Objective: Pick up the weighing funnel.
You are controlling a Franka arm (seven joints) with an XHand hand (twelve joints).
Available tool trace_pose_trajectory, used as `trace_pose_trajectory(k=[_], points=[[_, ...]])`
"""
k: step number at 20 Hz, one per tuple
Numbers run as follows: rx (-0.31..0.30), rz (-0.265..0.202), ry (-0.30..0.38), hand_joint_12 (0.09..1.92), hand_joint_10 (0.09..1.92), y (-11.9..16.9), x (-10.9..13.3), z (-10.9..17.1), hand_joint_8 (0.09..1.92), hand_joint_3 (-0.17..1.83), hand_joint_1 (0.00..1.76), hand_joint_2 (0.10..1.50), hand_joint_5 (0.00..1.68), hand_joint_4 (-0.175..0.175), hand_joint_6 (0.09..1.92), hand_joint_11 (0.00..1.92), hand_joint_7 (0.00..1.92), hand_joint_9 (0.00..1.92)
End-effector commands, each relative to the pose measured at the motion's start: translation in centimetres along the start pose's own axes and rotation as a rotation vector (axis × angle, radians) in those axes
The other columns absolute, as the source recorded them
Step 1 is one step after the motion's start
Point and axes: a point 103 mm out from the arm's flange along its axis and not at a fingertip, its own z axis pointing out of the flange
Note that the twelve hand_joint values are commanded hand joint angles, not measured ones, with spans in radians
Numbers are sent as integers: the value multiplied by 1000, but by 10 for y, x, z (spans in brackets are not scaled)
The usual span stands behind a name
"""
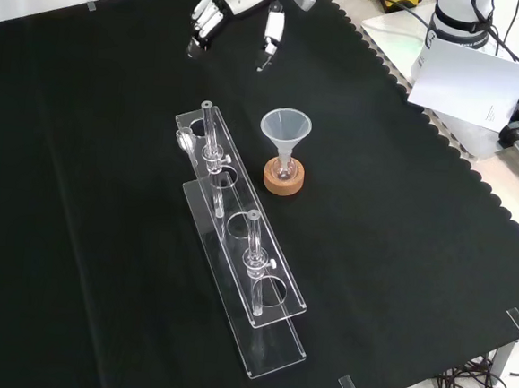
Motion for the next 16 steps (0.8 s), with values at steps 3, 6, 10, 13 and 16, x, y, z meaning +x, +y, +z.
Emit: trace_pose_trajectory(k=[3, 6, 10, 13, 16], points=[[38, -18, 10, 1338, 605, 44, -24, 17, 716, 352, 701, 710, 474, -37, 87, 424, 336, 630], [73, -13, 30, 1336, 599, 58, -30, 30, 715, 364, 705, 700, 482, -36, 87, 426, 337, 632], [110, -28, 45, 1337, 597, 73, -31, 54, 715, 369, 727, 691, 492, -34, 87, 426, 339, 633], [141, -36, 49, 1337, 596, 85, -34, 70, 715, 372, 746, 686, 500, -33, 87, 426, 340, 633], [152, -39, 51, 1337, 595, 94, -37, 78, 715, 376, 759, 682, 506, -32, 87, 426, 340, 632]])
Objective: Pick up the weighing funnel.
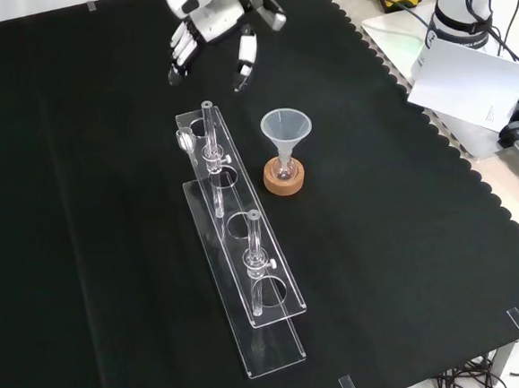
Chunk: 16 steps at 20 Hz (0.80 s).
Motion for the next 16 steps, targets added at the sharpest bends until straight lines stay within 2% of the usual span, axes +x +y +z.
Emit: trace_pose_trajectory(k=[1, 5, 11, 16], points=[[67, -27, 39, 1337, 595, 42, -14, 33, 715, 377, 769, 679, 508, -31, 87, 426, 340, 632], [68, -48, 53, 1333, 591, 52, -15, 44, 712, 418, 840, 642, 517, -24, 87, 424, 341, 623], [82, -74, 62, 1334, 591, 65, -16, 61, 710, 499, 858, 600, 536, -16, 87, 421, 343, 620], [88, -69, 68, 1332, 592, 74, -14, 70, 709, 537, 862, 581, 542, -14, 87, 421, 346, 621]])
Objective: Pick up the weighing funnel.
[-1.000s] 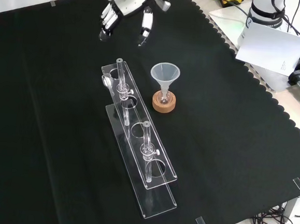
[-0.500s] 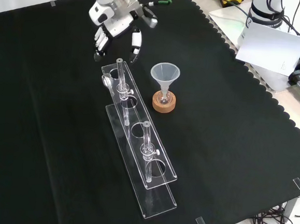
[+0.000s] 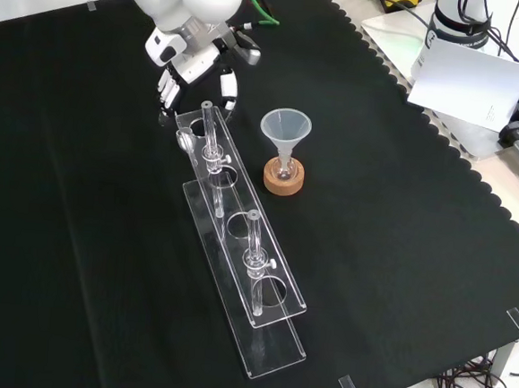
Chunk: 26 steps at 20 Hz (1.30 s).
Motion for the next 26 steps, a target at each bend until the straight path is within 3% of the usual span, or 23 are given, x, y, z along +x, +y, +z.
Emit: trace_pose_trajectory(k=[1, 5, 9, 26], points=[[-3, 2, 9, 1332, 592, 11, 3, 8, 709, 544, 863, 577, 544, -13, 87, 421, 347, 621], [-25, -19, 10, 1332, 597, 15, -2, 11, 716, 555, 871, 570, 566, -11, 87, 426, 369, 638], [-23, -35, -31, 1320, 589, 22, -3, 13, 713, 574, 890, 559, 603, -12, 87, 446, 422, 682], [-29, -16, -178, 1300, 556, 36, 5, 9, 698, 607, 912, 559, 715, -1, 150, 489, 506, 761]])
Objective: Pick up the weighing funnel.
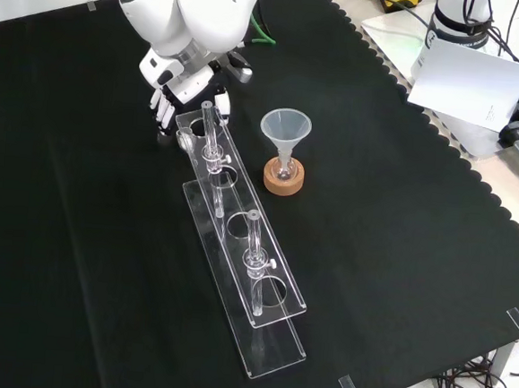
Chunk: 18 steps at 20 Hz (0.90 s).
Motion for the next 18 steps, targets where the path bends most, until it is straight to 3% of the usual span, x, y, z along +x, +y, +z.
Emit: trace_pose_trajectory(k=[1, 3, 8, 18], points=[[7, 15, -47, 1299, 554, 4, 1, -4, 697, 607, 913, 560, 719, 0, 155, 490, 507, 763], [8, 17, -54, 1290, 540, 6, 2, -4, 691, 609, 914, 562, 727, 3, 200, 495, 511, 771], [12, 23, -68, 1288, 509, 9, 3, -1, 686, 618, 917, 564, 628, 12, 566, 502, 515, 788], [4, 42, -71, 1290, 514, 15, 5, 0, 692, 628, 928, 569, 634, 17, 675, 508, 518, 793]])
